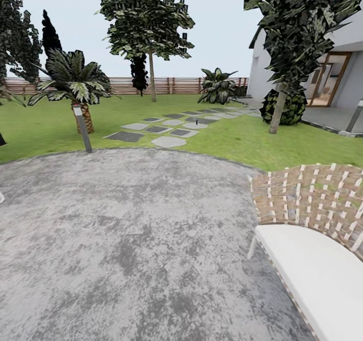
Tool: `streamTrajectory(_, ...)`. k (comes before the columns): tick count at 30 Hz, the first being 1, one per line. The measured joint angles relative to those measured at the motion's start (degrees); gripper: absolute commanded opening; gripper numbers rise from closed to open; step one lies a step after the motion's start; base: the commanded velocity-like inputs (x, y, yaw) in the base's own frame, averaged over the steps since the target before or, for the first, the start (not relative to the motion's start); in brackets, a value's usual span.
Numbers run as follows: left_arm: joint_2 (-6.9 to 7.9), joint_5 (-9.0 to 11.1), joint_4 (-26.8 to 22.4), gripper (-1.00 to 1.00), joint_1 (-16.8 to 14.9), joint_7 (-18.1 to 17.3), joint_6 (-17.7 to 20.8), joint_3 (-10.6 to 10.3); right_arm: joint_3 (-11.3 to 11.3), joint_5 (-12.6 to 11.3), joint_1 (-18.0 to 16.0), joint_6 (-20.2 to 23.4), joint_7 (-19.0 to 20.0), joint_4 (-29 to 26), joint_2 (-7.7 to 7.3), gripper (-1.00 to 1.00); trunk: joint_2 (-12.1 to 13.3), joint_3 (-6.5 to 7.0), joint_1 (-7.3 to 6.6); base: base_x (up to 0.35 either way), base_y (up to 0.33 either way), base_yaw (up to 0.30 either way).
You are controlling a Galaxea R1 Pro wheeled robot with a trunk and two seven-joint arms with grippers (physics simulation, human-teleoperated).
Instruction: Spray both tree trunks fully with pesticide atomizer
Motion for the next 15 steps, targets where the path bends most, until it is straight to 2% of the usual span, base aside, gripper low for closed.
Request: streamTrajectory(15,0.00,0.01,0.01,1.00,-0.01,0.00,-0.01,-0.02,0.00,0.00,0.01,0.01,0.02,-0.01,0.00,1.00,0.00,0.00,0.00,0.340,0.000,0.011)
